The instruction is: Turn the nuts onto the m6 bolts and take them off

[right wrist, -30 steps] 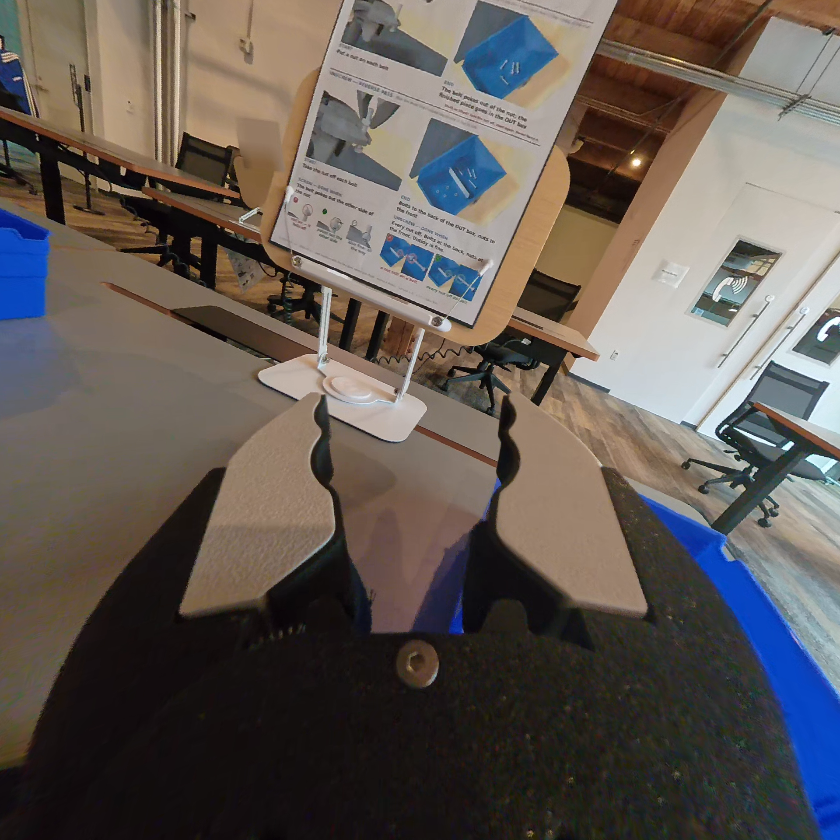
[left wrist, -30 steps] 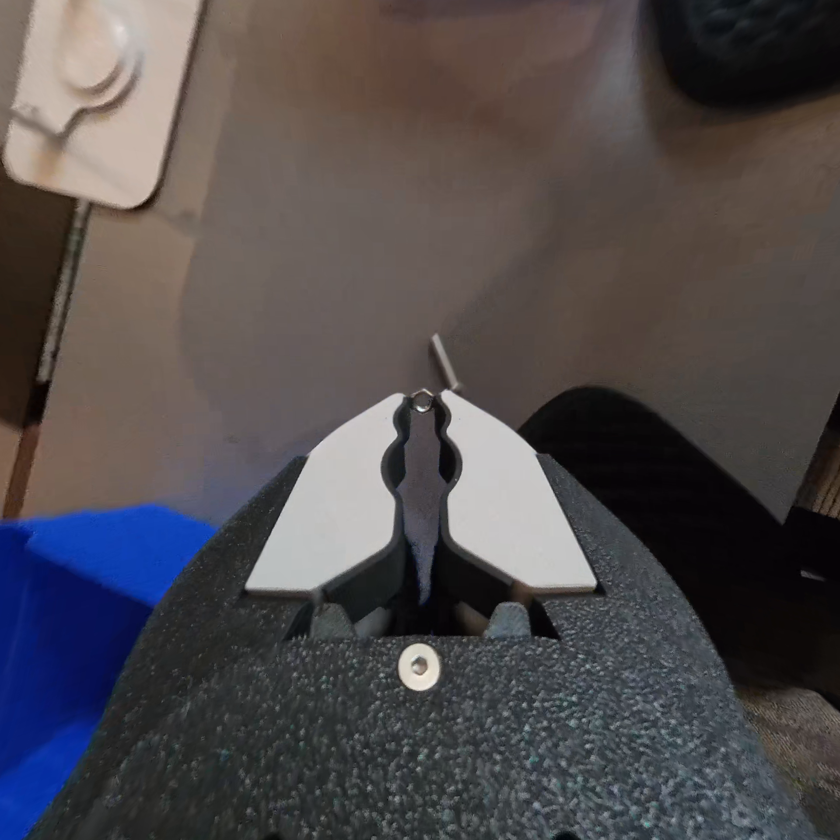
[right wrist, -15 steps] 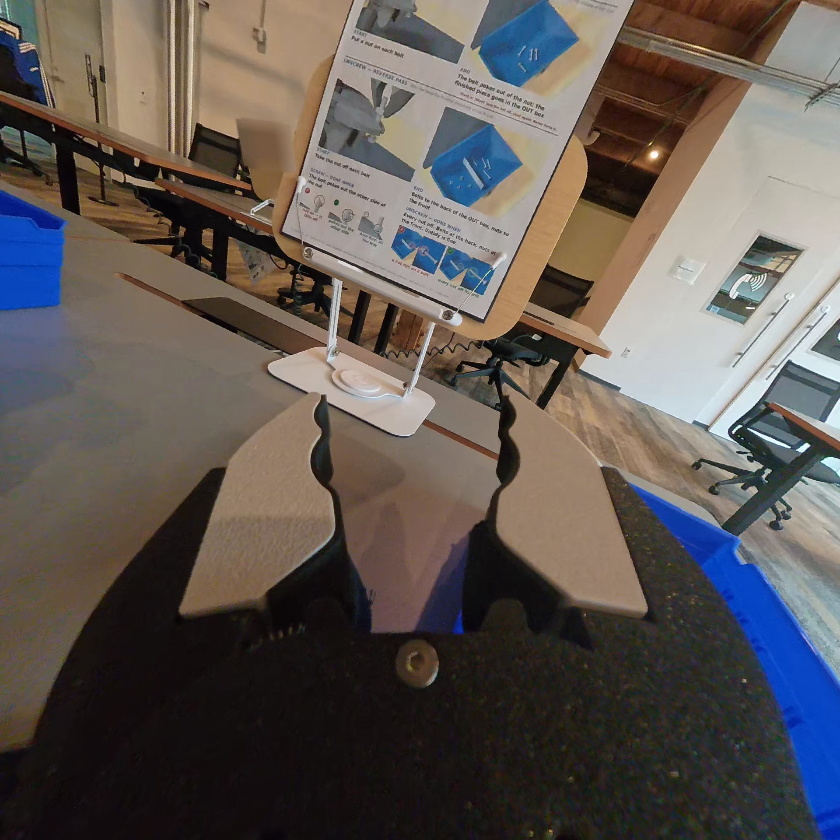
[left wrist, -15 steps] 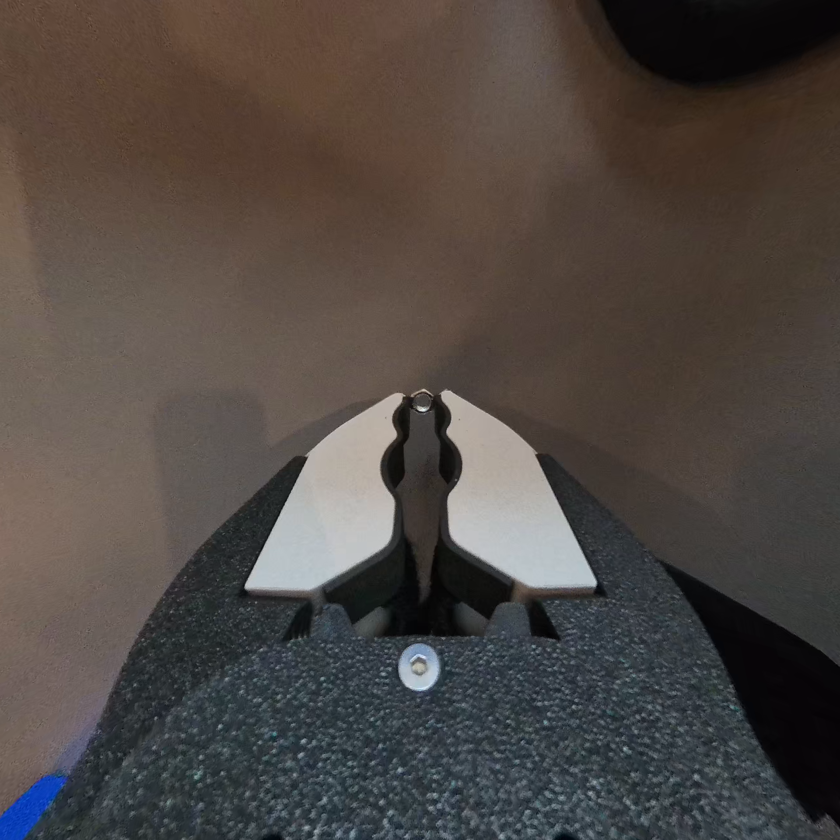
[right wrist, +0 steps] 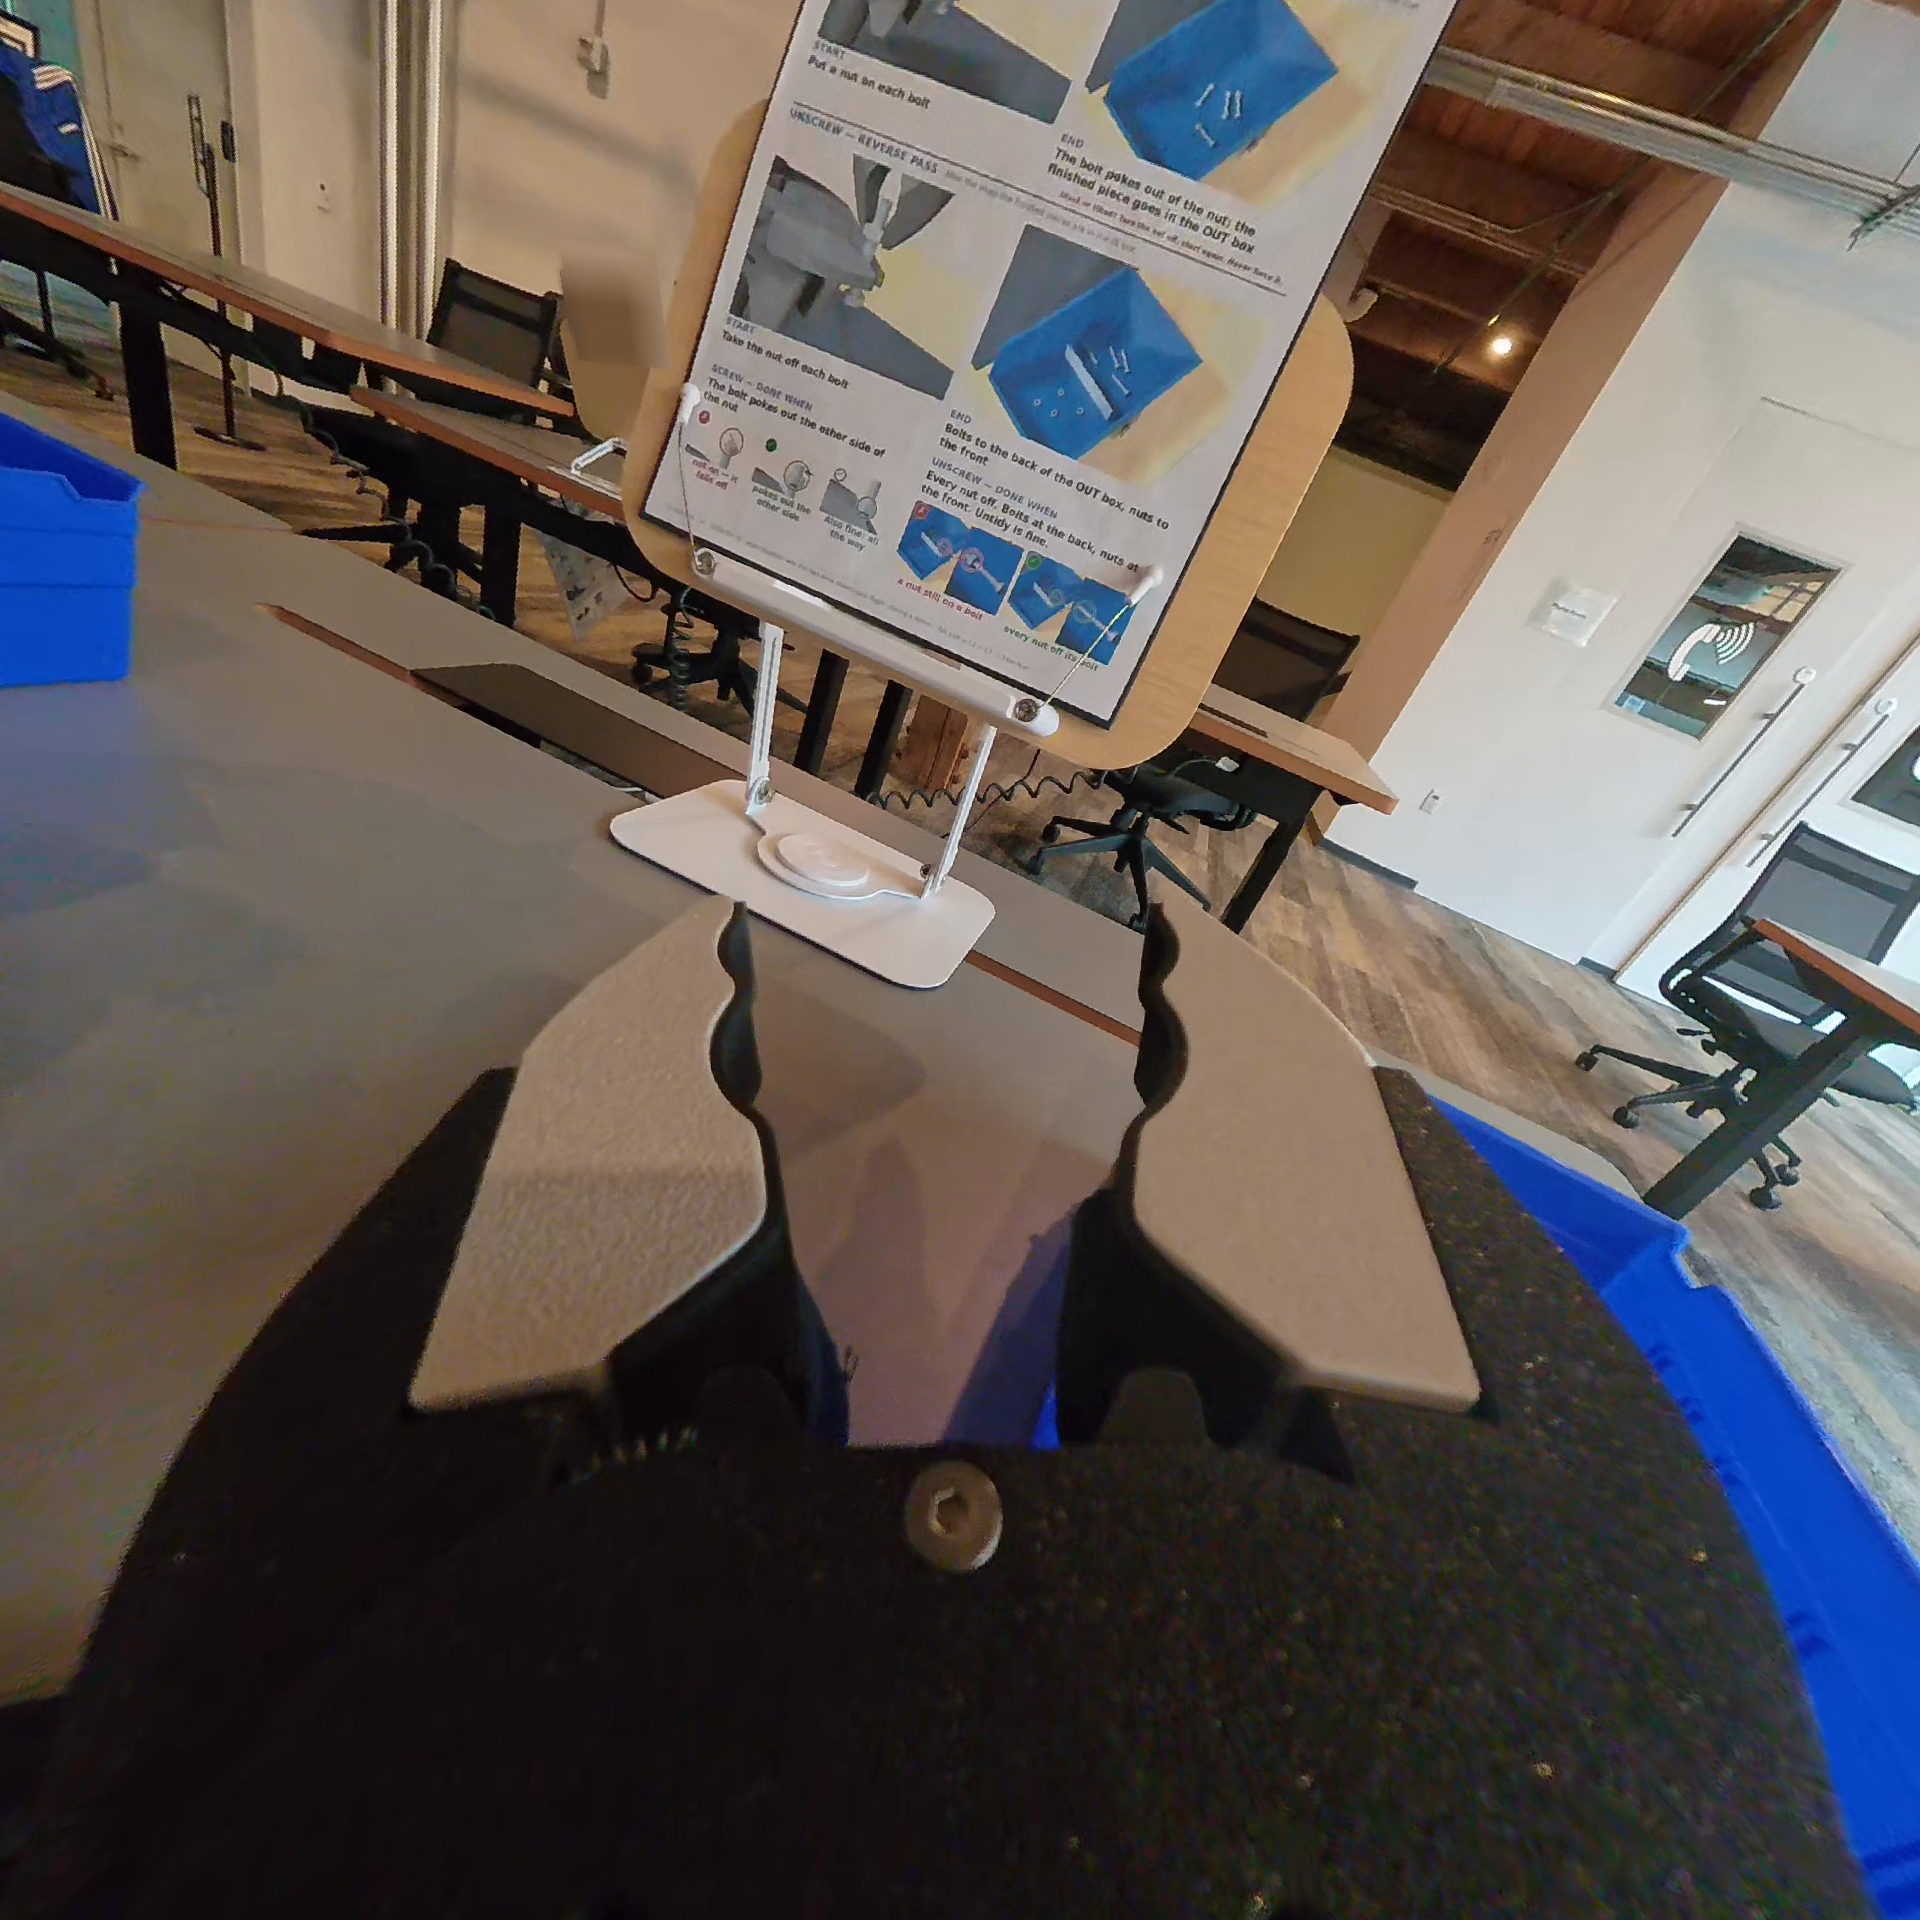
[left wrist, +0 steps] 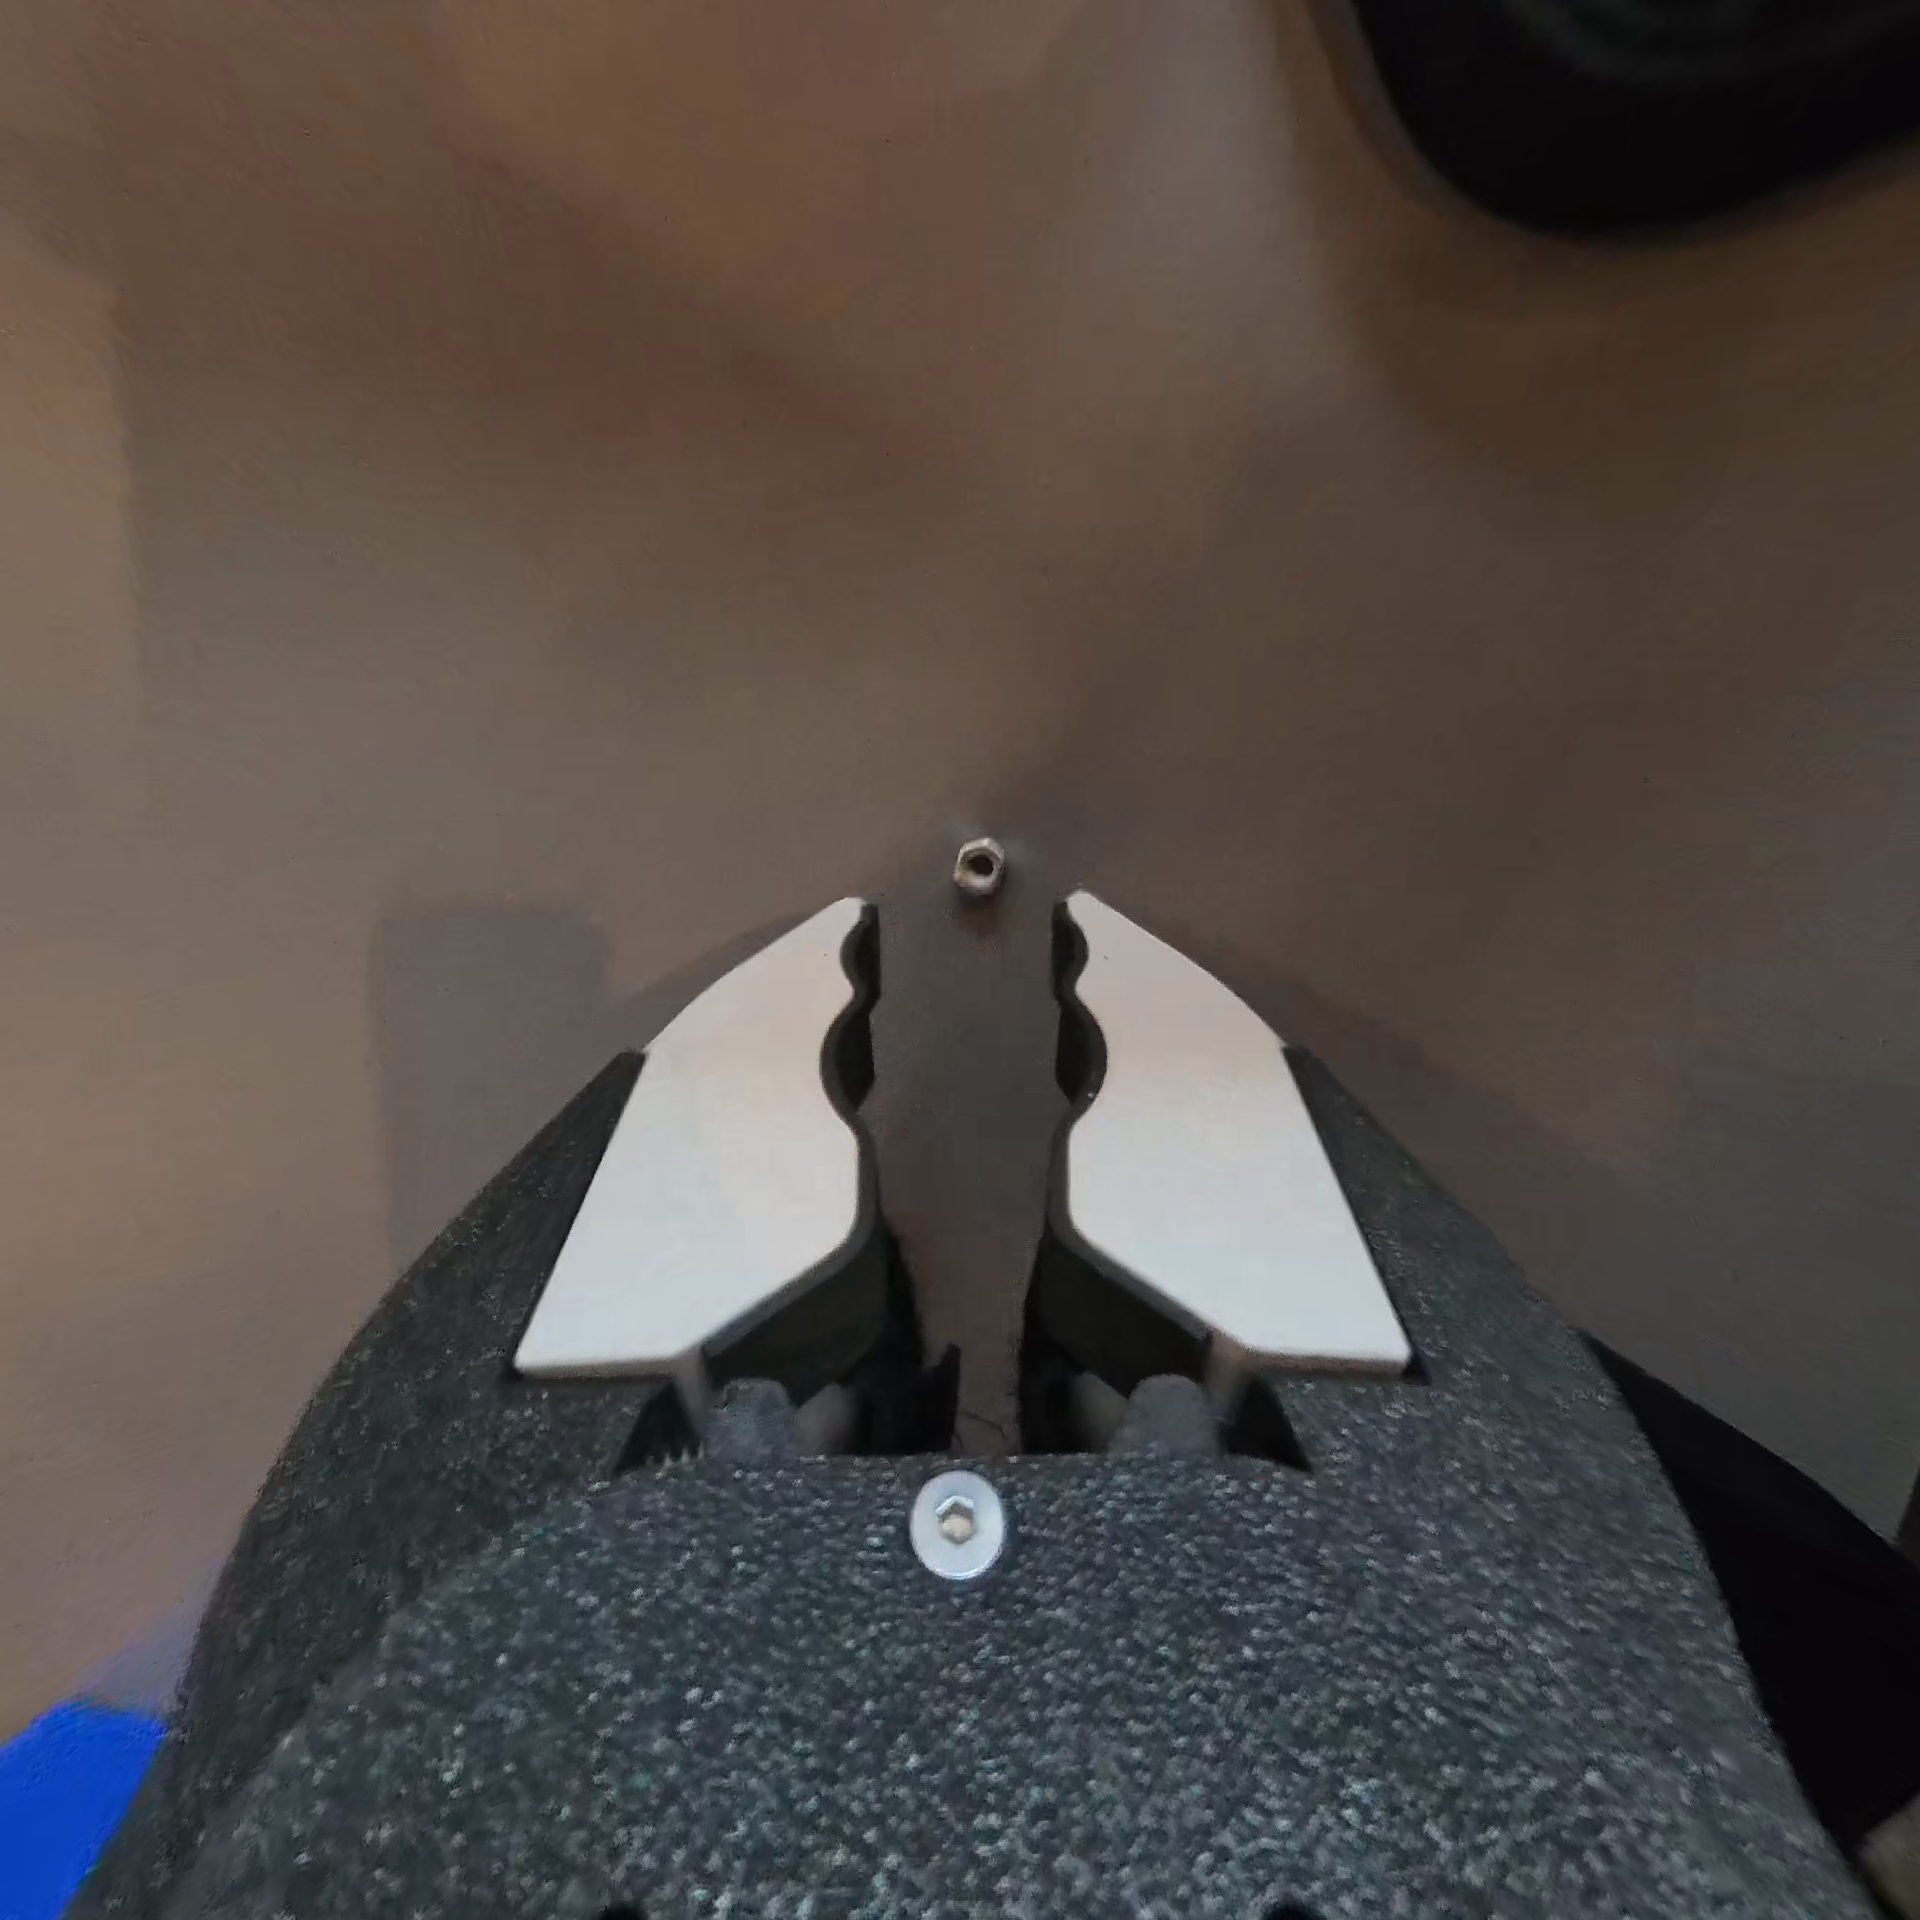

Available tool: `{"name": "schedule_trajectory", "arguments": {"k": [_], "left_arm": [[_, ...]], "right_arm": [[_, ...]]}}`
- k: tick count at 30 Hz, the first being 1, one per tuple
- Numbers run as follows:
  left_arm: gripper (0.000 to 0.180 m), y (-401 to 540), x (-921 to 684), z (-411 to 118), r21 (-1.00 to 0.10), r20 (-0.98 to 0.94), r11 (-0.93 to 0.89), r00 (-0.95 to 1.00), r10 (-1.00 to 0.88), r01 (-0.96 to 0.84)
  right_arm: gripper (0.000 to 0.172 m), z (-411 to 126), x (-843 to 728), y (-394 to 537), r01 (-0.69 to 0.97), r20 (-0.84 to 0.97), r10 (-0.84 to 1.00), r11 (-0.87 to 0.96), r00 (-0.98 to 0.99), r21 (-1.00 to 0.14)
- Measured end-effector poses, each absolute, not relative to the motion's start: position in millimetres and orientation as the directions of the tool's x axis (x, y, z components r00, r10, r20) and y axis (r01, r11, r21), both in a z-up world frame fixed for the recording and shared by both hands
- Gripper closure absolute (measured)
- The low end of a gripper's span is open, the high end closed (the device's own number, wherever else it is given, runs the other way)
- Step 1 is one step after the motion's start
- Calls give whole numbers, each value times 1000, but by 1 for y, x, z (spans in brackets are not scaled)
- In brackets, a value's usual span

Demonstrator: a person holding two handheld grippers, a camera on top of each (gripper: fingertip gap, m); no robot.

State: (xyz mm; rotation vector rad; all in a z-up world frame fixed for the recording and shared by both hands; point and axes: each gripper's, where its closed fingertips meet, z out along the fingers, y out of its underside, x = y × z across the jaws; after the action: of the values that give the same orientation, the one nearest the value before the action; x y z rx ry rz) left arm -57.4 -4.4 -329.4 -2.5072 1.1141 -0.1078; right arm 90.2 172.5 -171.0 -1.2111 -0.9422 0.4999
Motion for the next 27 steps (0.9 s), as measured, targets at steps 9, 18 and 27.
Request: {"name": "schedule_trajectory", "arguments": {"k": [9,18,27], "left_arm": [[144,-49,-119,-328,-289,-7,-821,859,-513,-493],[143,-56,-140,-348,-251,11,-874,902,-432,-416],[151,-51,-143,-349,-270,8,-876,909,-417,-400]], "right_arm": [[100,-173,87,170,165,358,766,321,534,-933],[101,-174,88,171,165,355,766,318,536,-934],[100,-176,87,172,177,364,763,321,534,-931]]}}
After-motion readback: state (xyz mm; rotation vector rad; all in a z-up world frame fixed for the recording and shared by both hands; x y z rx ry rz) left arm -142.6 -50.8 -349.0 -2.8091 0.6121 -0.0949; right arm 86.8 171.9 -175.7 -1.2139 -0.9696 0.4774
